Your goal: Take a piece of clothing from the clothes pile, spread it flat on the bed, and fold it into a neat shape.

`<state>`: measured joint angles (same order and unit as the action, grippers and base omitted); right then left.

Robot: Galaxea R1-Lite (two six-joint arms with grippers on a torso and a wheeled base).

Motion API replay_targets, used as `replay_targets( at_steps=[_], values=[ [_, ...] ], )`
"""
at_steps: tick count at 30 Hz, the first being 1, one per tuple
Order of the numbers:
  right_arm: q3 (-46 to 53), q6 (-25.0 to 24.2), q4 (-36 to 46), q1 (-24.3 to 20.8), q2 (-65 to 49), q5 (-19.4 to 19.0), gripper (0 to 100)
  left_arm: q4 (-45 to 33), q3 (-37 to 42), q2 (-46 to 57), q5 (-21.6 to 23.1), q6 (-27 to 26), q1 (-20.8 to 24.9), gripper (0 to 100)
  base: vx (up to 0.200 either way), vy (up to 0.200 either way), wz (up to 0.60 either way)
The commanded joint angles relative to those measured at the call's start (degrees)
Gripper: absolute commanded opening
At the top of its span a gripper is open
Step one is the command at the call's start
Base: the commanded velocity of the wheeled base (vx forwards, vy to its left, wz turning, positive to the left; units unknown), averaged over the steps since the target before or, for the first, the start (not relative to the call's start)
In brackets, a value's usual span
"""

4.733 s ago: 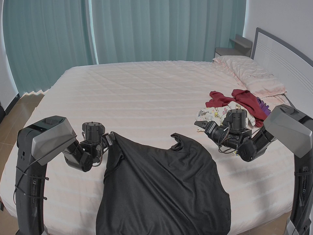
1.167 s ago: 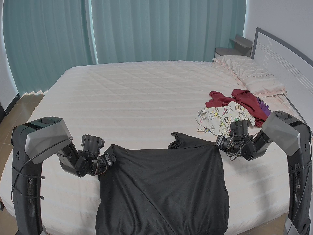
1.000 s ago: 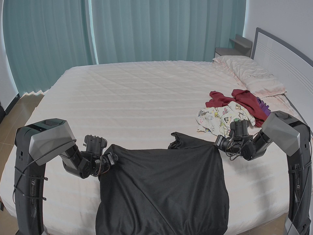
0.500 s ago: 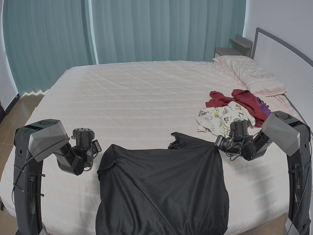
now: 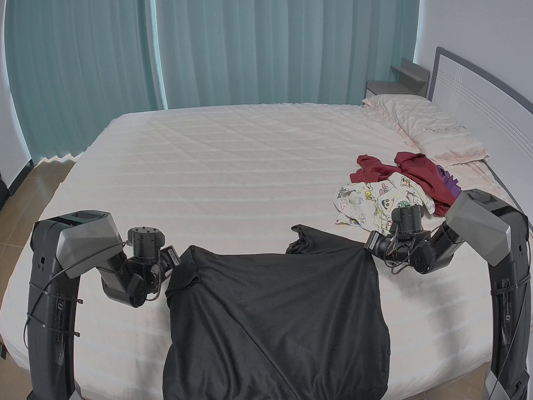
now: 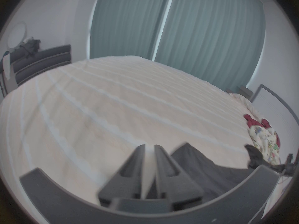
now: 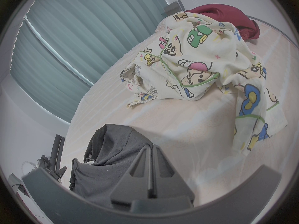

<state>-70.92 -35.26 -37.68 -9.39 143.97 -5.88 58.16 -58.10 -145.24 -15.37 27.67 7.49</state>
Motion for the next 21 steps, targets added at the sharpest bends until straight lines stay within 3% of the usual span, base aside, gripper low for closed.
replay_targets(
  at_steps=[1, 5, 14, 18, 19, 21],
  values=[
    [0.09, 0.01, -0.02, -0.11, 0.08, -0.01, 0, 0.20, 2.64, 1.27, 1.57, 1.16, 2.62, 100, 0.000, 0.000, 0.00],
    [0.09, 0.01, -0.02, -0.28, 0.35, -0.01, 0, 0.29, 5.63, 1.54, 4.21, 1.16, 4.64, 100, 0.000, 0.000, 0.00],
    [0.09, 0.01, -0.02, -0.90, 0.43, 0.08, 0, 0.73, 6.07, 1.10, 3.68, 0.63, 7.19, 100, 0.000, 0.000, 0.00],
    [0.00, 0.10, -0.02, -0.98, 0.35, 0.08, 0, 0.81, 5.89, 1.01, 1.13, -1.13, 7.28, 100, 0.000, 0.000, 0.00],
    [0.00, 0.10, -0.02, -0.98, 0.35, 0.08, 0, 0.81, 5.89, 1.01, 1.13, -1.13, 7.28, 0, 0.000, 0.000, 0.00],
    [-0.27, 0.10, -0.02, -0.98, 0.26, 0.08, 0, 0.81, 6.07, 0.57, -0.62, -3.41, 7.10, 0, 0.000, 0.000, 0.00]
  ],
)
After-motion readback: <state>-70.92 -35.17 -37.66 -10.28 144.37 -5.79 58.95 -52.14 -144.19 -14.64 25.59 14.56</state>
